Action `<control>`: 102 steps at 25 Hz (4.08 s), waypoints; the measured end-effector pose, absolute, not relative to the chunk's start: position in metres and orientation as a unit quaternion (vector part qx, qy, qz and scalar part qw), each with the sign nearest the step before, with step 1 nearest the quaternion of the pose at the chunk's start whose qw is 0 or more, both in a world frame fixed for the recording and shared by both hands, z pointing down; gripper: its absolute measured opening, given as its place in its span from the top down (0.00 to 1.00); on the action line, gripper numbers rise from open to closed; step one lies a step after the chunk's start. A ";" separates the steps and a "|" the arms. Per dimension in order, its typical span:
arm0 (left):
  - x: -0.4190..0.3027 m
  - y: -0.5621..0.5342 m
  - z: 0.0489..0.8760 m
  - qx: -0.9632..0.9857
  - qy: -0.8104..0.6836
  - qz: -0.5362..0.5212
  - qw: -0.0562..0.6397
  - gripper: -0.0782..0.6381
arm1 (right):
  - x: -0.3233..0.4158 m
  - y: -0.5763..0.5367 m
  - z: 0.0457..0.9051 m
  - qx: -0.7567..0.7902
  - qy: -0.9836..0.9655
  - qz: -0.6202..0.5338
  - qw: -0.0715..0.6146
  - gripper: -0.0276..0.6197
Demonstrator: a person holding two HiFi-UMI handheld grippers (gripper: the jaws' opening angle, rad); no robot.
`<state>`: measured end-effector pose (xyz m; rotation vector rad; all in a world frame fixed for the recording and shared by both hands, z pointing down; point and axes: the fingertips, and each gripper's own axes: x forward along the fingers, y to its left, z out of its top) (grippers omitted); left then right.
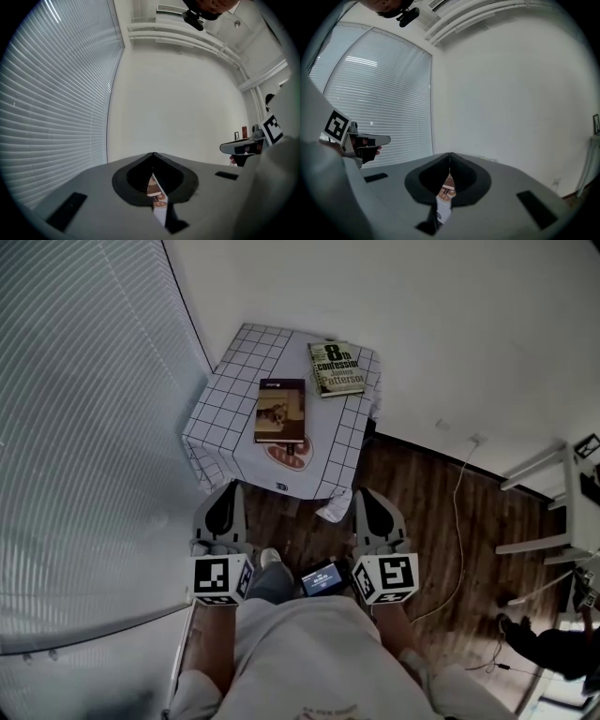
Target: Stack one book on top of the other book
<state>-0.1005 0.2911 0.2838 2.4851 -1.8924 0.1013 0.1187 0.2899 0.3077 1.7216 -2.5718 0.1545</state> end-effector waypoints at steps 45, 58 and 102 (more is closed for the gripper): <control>-0.147 0.013 0.364 0.842 -0.532 0.059 0.074 0.88 | 0.036 0.034 0.383 0.581 -0.798 0.114 0.113 0.95; -0.150 -0.013 0.372 0.834 -0.543 0.058 0.080 0.88 | 0.034 0.008 0.398 0.572 -0.799 0.134 0.124 0.95; -0.137 -0.023 0.552 0.804 -0.494 0.167 0.286 0.75 | 0.023 -0.032 0.550 0.536 -0.769 0.300 0.176 0.85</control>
